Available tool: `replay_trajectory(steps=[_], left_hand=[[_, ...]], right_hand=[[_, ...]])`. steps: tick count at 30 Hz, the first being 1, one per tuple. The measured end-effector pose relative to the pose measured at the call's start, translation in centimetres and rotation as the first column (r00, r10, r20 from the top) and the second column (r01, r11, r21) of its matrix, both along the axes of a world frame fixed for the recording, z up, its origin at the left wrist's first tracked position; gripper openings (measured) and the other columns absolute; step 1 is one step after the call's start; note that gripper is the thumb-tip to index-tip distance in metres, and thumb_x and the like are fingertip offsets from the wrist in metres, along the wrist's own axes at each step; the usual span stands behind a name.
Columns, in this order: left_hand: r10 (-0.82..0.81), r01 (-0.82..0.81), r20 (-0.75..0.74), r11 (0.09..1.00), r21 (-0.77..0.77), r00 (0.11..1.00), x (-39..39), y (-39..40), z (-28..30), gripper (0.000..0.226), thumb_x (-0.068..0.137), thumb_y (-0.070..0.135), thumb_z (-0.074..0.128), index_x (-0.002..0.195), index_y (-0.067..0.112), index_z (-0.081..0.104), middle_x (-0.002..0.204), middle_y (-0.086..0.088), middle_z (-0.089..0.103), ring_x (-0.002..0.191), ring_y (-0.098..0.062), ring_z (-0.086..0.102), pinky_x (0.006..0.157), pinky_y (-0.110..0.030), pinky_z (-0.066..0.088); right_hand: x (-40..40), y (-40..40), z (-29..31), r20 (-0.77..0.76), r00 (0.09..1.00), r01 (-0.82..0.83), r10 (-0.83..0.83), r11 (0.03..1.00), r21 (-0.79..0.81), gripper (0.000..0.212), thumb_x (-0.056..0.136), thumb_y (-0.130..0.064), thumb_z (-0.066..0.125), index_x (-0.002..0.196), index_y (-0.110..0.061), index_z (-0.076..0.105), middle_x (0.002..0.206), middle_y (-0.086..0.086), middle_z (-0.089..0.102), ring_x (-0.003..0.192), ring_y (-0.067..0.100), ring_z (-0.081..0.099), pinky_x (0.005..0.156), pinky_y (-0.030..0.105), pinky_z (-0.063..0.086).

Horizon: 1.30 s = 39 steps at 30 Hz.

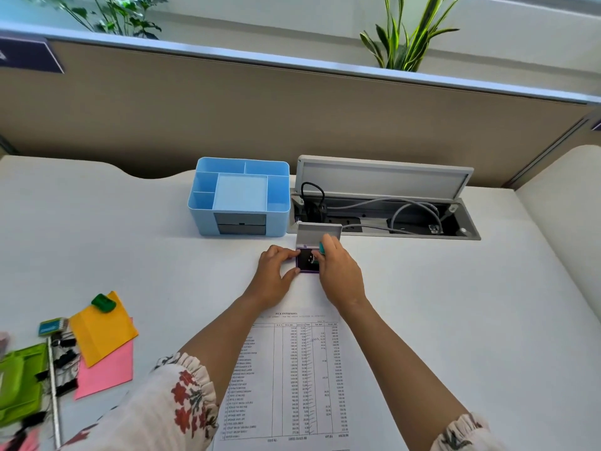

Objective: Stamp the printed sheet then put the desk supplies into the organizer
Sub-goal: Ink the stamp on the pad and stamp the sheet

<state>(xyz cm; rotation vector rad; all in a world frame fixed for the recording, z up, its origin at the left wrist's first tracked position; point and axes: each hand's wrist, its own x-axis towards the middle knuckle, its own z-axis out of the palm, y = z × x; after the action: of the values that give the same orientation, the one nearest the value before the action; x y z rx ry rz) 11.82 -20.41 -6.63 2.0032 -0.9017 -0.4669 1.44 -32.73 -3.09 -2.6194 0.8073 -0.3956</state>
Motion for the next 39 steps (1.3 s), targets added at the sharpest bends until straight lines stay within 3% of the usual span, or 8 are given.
replay_trajectory(steps=[8, 12, 15, 18, 21, 26, 32, 39], left_hand=[[0.006, -0.006, -0.008, 1.000, -0.003, 1.000, 0.0, 0.2, -0.1, 0.038, 0.092, 0.017, 0.065, 0.130, 0.019, 0.059, 0.117, 0.002, 0.051, 0.114, -0.013, 0.044, 0.098, -0.013, 0.028], [0.006, -0.006, -0.014, 1.000, -0.005, 1.000, 0.0, 0.1, -0.3, 0.038, 0.093, 0.017, 0.064, 0.130, 0.019, 0.059, 0.116, 0.003, 0.051, 0.115, -0.014, 0.044, 0.101, -0.017, 0.030], [0.006, -0.006, -0.021, 1.000, -0.002, 1.000, 0.0, 0.0, -0.3, 0.038, 0.093, 0.018, 0.064, 0.131, 0.020, 0.059, 0.115, 0.005, 0.050, 0.115, -0.014, 0.044, 0.101, -0.018, 0.030], [-0.001, 0.001, -0.031, 1.000, -0.013, 1.000, 0.0, 0.3, -0.2, 0.040, 0.093, 0.021, 0.064, 0.132, 0.022, 0.057, 0.116, 0.005, 0.051, 0.115, -0.013, 0.044, 0.100, -0.016, 0.031], [-0.015, 0.013, -0.054, 0.999, -0.032, 0.998, 0.0, 0.6, 0.0, 0.043, 0.093, 0.023, 0.065, 0.135, 0.024, 0.056, 0.117, 0.006, 0.052, 0.115, -0.012, 0.046, 0.100, -0.018, 0.033], [-0.018, 0.016, -0.083, 1.000, -0.023, 0.996, 0.0, 0.9, 0.3, 0.046, 0.091, 0.027, 0.066, 0.136, 0.026, 0.053, 0.122, 0.006, 0.052, 0.117, -0.010, 0.048, 0.106, -0.026, 0.039], [-0.010, 0.017, -0.137, 0.998, 0.055, 0.990, -1.0, 1.8, 1.6, 0.054, 0.093, 0.035, 0.062, 0.142, 0.029, 0.041, 0.142, 0.004, 0.041, 0.130, -0.012, 0.042, 0.109, -0.029, 0.038], [0.015, -0.009, -0.075, 0.997, 0.079, 0.997, -4.1, 4.8, 3.4, 0.049, 0.096, 0.037, 0.057, 0.142, 0.030, 0.040, 0.152, 0.006, 0.032, 0.138, -0.014, 0.033, 0.106, -0.022, 0.027]], right_hand=[[-1.3, -2.4, -0.5, 0.122, 0.984, 0.090, -0.128, 0.956, 0.281, 0.016, 0.102, -0.036, 0.043, 0.100, -0.020, 0.044, 0.090, -0.002, 0.061, 0.077, 0.017, 0.059, 0.066, 0.039, 0.055], [-2.4, -3.5, -0.6, 0.067, 0.995, 0.043, -0.068, 0.945, 0.325, 0.014, 0.102, -0.041, 0.042, 0.103, -0.027, 0.042, 0.097, -0.006, 0.063, 0.080, 0.011, 0.063, 0.061, 0.024, 0.056], [-2.6, -2.8, -0.4, 0.139, 0.988, 0.017, -0.072, 0.932, 0.362, 0.017, 0.103, -0.038, 0.041, 0.097, -0.023, 0.042, 0.085, -0.008, 0.059, 0.071, 0.008, 0.057, 0.055, 0.016, 0.045], [-2.8, -1.4, 0.0, 0.299, 0.926, 0.081, -0.232, 0.894, 0.441, 0.016, 0.104, -0.032, 0.039, 0.098, -0.018, 0.044, 0.080, -0.004, 0.057, 0.066, 0.010, 0.052, 0.053, 0.013, 0.043], [-3.2, -0.4, 0.3, 0.359, 0.851, 0.159, -0.383, 0.840, 0.519, 0.015, 0.105, -0.027, 0.037, 0.105, -0.014, 0.044, 0.087, -0.002, 0.060, 0.068, 0.009, 0.054, 0.053, 0.009, 0.044], [-4.1, 0.1, 0.6, 0.351, 0.813, 0.205, -0.465, 0.793, 0.574, 0.022, 0.105, -0.030, 0.033, 0.109, -0.013, 0.045, 0.093, 0.000, 0.060, 0.074, 0.009, 0.055, 0.056, 0.009, 0.046], [-6.0, 1.0, 1.0, 0.282, 0.793, 0.279, -0.541, 0.732, 0.621, 0.025, 0.105, -0.036, 0.031, 0.110, -0.016, 0.045, 0.094, -0.001, 0.059, 0.075, 0.008, 0.052, 0.062, 0.012, 0.042], [-8.6, 3.3, 1.8, 0.246, 0.759, 0.318, -0.602, 0.673, 0.668, 0.027, 0.105, -0.039, 0.032, 0.111, -0.017, 0.046, 0.096, -0.002, 0.058, 0.079, 0.009, 0.052, 0.067, 0.018, 0.043]])
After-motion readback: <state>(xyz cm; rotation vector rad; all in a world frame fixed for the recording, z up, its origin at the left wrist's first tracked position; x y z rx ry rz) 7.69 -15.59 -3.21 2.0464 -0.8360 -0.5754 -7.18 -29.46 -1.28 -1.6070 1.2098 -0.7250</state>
